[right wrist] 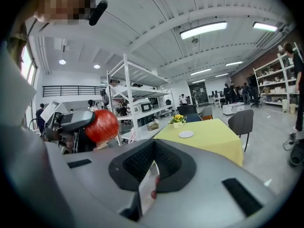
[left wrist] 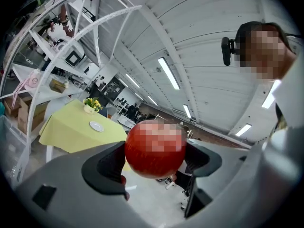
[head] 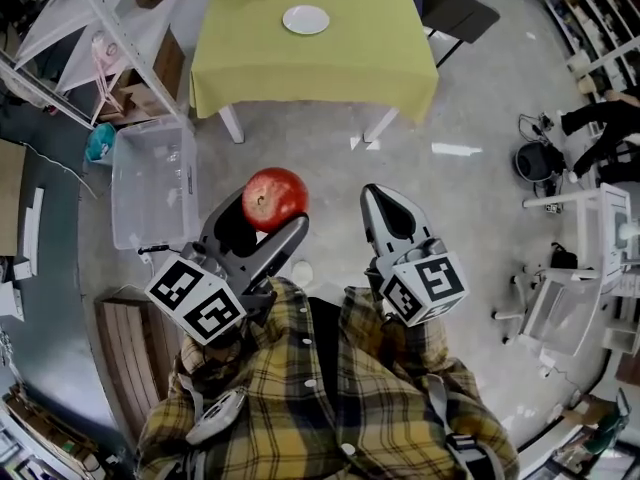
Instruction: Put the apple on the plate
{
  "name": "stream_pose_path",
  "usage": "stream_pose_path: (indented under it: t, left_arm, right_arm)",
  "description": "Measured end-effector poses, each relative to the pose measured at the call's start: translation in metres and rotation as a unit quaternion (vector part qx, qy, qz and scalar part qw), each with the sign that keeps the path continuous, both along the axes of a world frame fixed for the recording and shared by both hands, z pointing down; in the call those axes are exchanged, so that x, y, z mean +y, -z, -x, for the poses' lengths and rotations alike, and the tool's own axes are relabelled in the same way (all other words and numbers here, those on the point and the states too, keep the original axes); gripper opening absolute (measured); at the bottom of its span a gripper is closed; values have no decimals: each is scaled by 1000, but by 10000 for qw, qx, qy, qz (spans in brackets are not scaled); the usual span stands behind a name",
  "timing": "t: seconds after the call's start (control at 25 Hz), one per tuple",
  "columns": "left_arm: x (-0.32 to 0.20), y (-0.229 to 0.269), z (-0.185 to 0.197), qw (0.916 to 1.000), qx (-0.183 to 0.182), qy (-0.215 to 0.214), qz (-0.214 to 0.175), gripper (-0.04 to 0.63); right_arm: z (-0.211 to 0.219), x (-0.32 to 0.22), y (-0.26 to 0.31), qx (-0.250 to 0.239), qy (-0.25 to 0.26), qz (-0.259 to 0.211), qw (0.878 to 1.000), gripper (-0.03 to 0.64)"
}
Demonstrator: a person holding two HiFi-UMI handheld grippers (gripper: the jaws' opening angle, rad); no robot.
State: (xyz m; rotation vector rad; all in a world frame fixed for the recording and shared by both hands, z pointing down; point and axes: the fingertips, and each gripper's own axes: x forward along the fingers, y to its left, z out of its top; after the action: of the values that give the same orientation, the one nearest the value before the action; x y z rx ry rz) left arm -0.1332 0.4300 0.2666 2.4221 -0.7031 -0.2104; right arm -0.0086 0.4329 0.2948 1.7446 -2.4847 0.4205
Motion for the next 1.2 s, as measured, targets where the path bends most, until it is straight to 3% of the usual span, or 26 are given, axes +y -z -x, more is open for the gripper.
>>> stream_pose_path:
  t: [0.76,1.2]
  left_arm:
    - [-185,-4,43,9988,50,-487,67,394]
    - [-250,-23,45,9968,-170,-737,249,394]
  right_arm:
    - [43,-166,-5,196,-545,188,9981,-3]
    - [42,-211,-28,-2,-915,594,9940,-3]
